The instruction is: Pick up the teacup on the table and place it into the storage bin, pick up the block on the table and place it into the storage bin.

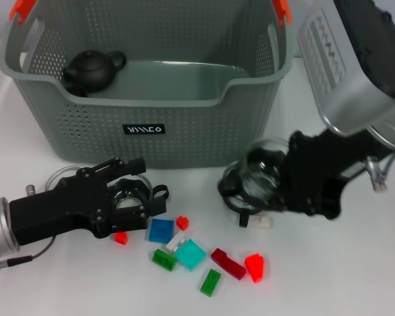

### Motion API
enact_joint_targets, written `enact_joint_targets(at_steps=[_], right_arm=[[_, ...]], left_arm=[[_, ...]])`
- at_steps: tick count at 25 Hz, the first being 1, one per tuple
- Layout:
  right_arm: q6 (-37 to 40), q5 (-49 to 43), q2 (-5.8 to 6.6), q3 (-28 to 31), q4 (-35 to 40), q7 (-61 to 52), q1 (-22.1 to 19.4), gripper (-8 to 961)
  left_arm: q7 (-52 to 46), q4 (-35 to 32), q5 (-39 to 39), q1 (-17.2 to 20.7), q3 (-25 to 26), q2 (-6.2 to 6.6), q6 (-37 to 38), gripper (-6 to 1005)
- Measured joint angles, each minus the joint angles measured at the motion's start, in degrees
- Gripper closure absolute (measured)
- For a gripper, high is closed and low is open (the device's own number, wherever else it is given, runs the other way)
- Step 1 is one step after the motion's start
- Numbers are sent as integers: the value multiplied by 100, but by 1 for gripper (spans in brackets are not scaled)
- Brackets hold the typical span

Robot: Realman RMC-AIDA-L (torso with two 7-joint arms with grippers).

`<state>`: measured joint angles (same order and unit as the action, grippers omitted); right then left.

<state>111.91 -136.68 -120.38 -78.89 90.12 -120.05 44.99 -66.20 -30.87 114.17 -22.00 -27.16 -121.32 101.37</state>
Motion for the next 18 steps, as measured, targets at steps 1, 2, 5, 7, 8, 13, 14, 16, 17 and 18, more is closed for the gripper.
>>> enact_joint_targets(at_steps=[1, 2, 5, 7, 8, 13, 14, 16, 17, 18], right_arm=[[-61, 27, 0, 34, 0, -4, 50, 897], [-119, 56, -2, 73, 1, -7, 108, 897], [-343, 157, -3, 234, 5, 7, 271, 897], [-550, 221, -3, 307, 4, 37, 360, 897], [-667, 245, -2, 333, 3, 50, 403, 896], [-1347, 327, -8, 397, -109, 127, 546, 896], [-1490, 331, -7, 397, -163, 129, 570, 896], [-1856, 338, -7, 399, -299, 131, 616, 895], [-2087, 338, -7, 399, -374, 131, 626, 895], [-2293, 341, -7, 398, -453, 131, 636, 895]], left_arm=[[12, -15, 0, 7, 0, 4, 2, 67], [25, -29, 0, 14, 0, 7, 5, 67], [28, -56, 0, 20, 0, 14, 11, 67], [28, -60, -6, 21, 0, 17, 15, 67], [28, -62, -13, 21, 0, 19, 17, 67], [28, -70, -41, -1, 0, 28, 19, 67], [28, -70, -42, -8, 0, 28, 19, 66], [28, -70, -44, -22, 0, 31, 19, 66], [28, -70, -44, -28, 6, 33, 19, 66], [28, -70, -45, -31, 19, 35, 19, 66]])
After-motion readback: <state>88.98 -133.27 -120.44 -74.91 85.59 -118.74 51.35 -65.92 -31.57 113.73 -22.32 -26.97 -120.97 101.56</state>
